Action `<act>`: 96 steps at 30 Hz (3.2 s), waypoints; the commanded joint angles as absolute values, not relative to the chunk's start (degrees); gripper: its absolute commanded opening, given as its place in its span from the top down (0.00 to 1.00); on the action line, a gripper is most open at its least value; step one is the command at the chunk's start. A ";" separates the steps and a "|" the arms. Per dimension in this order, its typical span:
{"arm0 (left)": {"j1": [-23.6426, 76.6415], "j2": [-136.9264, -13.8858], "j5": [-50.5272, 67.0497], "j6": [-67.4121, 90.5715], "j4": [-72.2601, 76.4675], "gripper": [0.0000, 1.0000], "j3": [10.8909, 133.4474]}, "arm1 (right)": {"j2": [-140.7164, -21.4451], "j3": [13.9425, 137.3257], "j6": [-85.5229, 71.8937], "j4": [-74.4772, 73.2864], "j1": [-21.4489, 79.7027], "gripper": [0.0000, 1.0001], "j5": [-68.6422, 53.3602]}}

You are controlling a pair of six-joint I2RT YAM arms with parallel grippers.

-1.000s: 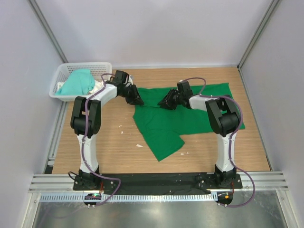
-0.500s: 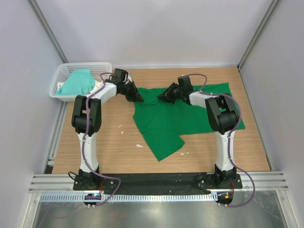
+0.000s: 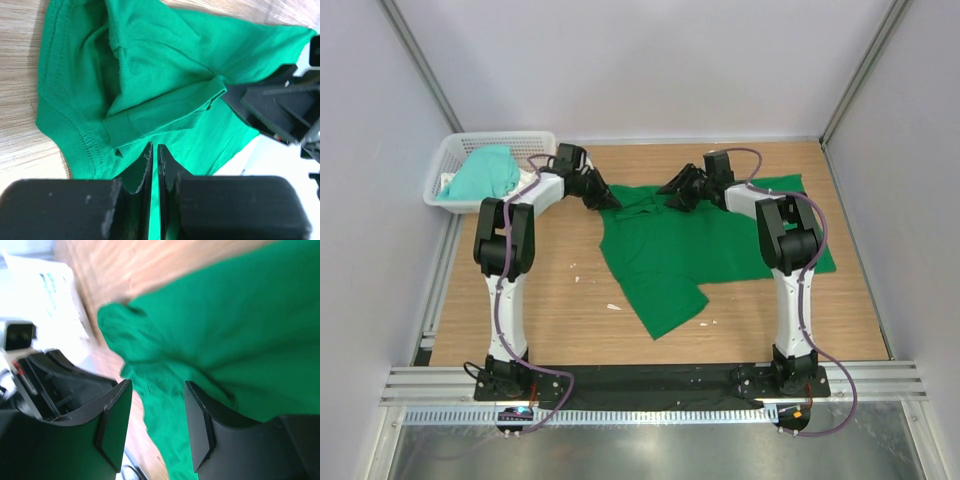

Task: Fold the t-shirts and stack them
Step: Fold the tshirt

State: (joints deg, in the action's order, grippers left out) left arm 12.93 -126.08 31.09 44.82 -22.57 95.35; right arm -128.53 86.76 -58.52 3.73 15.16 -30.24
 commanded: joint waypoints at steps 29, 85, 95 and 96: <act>12.04 -126.39 31.47 44.82 -20.65 0.59 96.95 | -125.68 83.14 -59.50 5.98 16.87 0.54 -30.06; 11.69 -127.53 29.79 43.33 -24.61 1.00 100.64 | -125.07 86.31 -63.63 5.71 15.73 0.99 -30.23; 11.78 -126.21 28.22 43.24 -25.22 0.67 99.05 | -127.44 87.10 -69.87 11.68 14.85 0.98 -31.03; 11.69 -125.78 27.78 43.07 -25.22 0.66 98.88 | -127.88 87.10 -70.83 12.47 14.77 0.98 -31.03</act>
